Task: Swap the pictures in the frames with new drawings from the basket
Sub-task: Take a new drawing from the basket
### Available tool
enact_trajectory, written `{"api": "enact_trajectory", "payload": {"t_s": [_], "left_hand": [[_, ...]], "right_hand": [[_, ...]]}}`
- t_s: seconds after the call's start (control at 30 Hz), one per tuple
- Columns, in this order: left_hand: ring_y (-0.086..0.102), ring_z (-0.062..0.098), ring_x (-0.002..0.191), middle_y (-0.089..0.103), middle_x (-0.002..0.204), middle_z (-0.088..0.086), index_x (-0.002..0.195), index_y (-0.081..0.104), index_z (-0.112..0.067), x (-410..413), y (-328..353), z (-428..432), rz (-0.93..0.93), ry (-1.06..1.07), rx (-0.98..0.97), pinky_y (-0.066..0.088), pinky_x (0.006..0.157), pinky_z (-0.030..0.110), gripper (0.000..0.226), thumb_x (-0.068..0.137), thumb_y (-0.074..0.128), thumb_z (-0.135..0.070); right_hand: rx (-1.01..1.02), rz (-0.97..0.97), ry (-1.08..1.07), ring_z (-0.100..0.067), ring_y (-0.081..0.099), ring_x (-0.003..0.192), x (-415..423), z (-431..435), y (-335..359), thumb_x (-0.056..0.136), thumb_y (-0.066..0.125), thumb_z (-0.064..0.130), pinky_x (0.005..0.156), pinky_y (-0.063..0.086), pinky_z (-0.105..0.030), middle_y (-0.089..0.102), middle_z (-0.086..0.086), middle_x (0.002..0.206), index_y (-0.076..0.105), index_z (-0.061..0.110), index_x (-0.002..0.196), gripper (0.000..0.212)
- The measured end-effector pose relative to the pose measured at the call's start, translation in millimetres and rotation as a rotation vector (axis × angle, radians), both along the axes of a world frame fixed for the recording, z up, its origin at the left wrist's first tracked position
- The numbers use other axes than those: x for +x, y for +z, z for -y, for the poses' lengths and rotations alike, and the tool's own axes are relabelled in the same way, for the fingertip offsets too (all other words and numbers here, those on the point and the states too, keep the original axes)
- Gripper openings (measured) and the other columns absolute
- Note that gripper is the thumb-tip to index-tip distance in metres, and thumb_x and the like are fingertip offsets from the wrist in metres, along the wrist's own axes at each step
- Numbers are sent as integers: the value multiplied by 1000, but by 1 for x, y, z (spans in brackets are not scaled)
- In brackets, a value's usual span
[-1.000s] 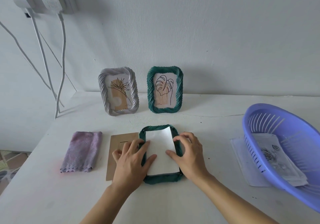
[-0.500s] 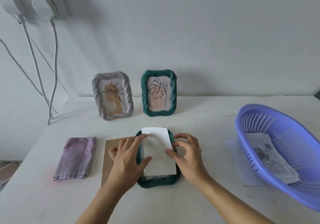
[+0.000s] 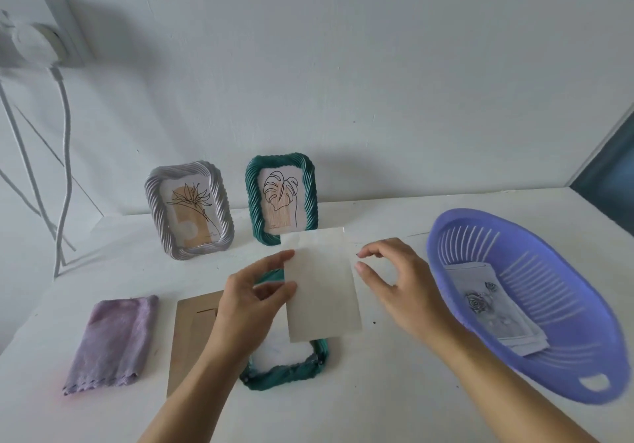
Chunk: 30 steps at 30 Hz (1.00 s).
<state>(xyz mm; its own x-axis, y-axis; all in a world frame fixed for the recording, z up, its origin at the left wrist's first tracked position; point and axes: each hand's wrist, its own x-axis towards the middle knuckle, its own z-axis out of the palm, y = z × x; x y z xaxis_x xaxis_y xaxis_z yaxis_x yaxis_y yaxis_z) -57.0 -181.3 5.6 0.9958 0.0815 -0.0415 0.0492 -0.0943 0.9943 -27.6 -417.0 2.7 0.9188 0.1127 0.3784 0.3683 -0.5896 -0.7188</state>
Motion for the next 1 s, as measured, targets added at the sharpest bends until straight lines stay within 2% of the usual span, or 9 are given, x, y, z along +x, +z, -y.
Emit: {"api": "enact_trajectory", "payload": {"t_s": [0.1, 0.23, 0.33, 0.43, 0.53, 0.63, 0.73, 0.9, 1.0], "left_hand": [[74, 15, 91, 74, 110, -11, 118, 71, -32, 6, 3, 12, -17, 2, -14, 55, 88, 35, 44, 85, 74, -2], [74, 14, 87, 71, 114, -15, 114, 72, -36, 14, 0, 32, -41, -17, 3, 57, 83, 36, 43, 83, 77, -5], [74, 10, 79, 68, 112, -15, 113, 72, -35, 17, -7, 49, -61, -46, -1, 55, 67, 21, 42, 83, 77, -6], [71, 6, 73, 68, 110, -20, 113, 71, -36, 17, -15, 67, -73, -97, -4, 51, 64, 13, 41, 84, 77, -7], [70, 8, 72, 69, 111, -21, 114, 70, -37, 21, -23, 85, -91, -131, 9, 51, 68, 15, 40, 84, 77, -11], [72, 11, 74, 70, 112, -20, 115, 70, -35, 23, -29, 104, -98, -155, 20, 53, 71, 20, 39, 83, 78, -13], [71, 9, 71, 69, 113, -19, 117, 69, -32, 27, -36, 125, -113, -191, 20, 53, 65, 20, 40, 84, 77, -11], [72, 5, 71, 66, 116, -20, 120, 67, -31, 32, -50, 161, -110, -243, 91, 48, 60, 12, 40, 85, 77, -14], [73, 6, 73, 66, 116, -15, 124, 66, -28, 34, -60, 177, -99, -255, 127, 50, 60, 14, 43, 85, 76, -13]], "right_hand": [[-222, 71, -139, -16, 60, 103, 2, 34, 3, 87, 63, 38, 85, 48, -49, 62, 13, 106, 63, 33, 104, 18], [-515, -56, -253, -23, 54, 111, -7, 69, -2, 83, 72, 40, 82, 43, -43, 54, 5, 118, 61, 33, 119, 38], [-437, -188, -188, -14, 58, 99, -17, 90, -2, 84, 73, 36, 78, 46, -33, 43, 9, 120, 54, 34, 129, 49], [-370, -192, -179, -4, 60, 80, -23, 107, -3, 80, 76, 22, 70, 46, -21, 46, 14, 110, 56, 32, 127, 52], [-186, -258, -164, -2, 64, 80, -25, 114, -1, 80, 76, 16, 74, 51, -17, 60, 21, 98, 62, 33, 118, 44], [-125, -185, -218, -3, 66, 82, -25, 121, 4, 81, 76, 14, 74, 52, -15, 66, 20, 95, 67, 29, 115, 39], [-122, -120, -259, -5, 66, 83, -26, 129, 15, 85, 72, 16, 75, 53, -20, 68, 18, 95, 66, 26, 116, 33], [-132, -104, -261, -5, 62, 84, -23, 137, 27, 89, 68, 14, 74, 50, -16, 66, 12, 94, 67, 18, 120, 32], [-116, -127, -260, -2, 62, 84, -21, 142, 30, 89, 67, 16, 70, 49, -13, 65, 18, 93, 67, 20, 121, 32]]}}
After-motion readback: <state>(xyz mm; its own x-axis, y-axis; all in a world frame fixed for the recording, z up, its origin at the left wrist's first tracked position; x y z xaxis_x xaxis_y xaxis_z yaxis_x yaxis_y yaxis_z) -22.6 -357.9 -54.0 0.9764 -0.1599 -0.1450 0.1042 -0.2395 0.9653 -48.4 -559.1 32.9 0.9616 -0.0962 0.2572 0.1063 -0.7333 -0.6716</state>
